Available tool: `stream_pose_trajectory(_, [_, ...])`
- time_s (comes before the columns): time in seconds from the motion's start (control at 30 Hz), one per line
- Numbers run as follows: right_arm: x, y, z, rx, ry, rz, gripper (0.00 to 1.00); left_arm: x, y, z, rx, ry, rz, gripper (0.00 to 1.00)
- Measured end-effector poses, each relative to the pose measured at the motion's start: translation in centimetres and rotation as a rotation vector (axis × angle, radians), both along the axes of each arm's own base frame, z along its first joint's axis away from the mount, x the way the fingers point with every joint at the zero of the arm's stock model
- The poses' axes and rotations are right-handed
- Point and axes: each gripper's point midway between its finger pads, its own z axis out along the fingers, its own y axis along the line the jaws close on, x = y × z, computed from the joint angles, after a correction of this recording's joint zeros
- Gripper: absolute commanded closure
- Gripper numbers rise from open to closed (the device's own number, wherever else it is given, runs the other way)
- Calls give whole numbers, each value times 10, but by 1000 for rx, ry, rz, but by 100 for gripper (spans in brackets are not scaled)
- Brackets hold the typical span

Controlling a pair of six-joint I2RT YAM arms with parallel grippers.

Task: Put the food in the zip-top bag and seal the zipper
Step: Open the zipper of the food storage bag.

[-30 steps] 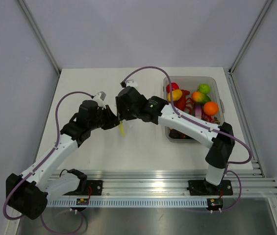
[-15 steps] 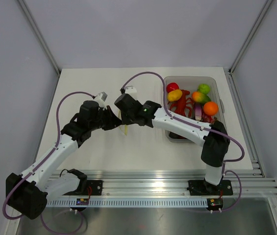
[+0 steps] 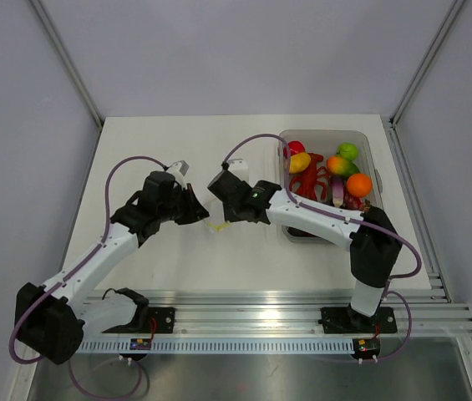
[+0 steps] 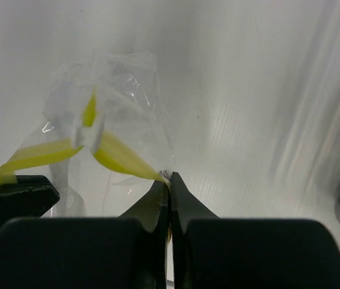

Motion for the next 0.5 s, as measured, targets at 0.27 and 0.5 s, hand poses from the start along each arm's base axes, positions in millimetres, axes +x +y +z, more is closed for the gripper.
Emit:
stream_pose_trajectory(0.27, [9, -32, 0, 75, 31, -63, 100, 2, -15, -12, 67, 46, -82, 100])
stream_pose_trajectory(0.5, [21, -48, 3, 111, 40, -100, 100, 4, -59, -9, 122, 25, -174, 100])
